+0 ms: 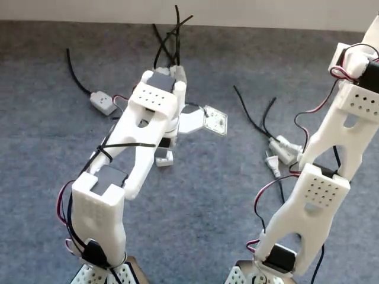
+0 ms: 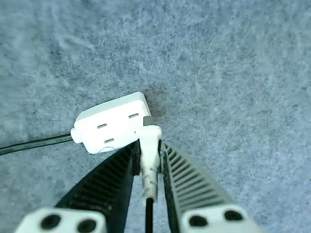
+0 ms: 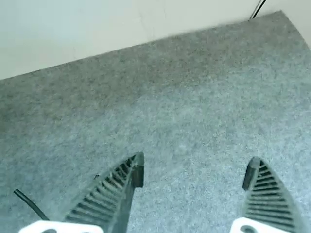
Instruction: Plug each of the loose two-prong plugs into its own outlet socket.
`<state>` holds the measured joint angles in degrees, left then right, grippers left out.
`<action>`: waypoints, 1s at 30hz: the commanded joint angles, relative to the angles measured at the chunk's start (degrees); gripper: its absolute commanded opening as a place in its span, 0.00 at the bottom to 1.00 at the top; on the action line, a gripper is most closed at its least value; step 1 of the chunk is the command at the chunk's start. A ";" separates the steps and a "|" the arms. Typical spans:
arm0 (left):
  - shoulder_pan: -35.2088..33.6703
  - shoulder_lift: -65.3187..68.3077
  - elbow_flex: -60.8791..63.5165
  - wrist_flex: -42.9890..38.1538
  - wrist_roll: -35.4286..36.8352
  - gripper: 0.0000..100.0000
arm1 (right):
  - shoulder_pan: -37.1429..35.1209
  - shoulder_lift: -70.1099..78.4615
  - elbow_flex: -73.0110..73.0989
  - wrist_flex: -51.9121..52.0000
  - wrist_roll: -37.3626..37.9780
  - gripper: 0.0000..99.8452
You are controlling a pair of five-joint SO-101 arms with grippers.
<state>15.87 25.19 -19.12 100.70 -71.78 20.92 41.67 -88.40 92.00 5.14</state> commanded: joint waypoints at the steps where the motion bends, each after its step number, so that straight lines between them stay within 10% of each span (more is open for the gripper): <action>1: 0.04 -3.38 -2.59 0.53 -0.44 0.01 | 0.40 -4.44 -0.92 -1.10 0.26 0.32; 30: -0.31 -0.40 -4.79 0.97 3.87 0.01 | 0.57 -4.35 -1.01 -1.36 0.18 0.32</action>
<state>15.08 31.52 -27.82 101.05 -67.91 20.92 41.67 -88.40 92.00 5.14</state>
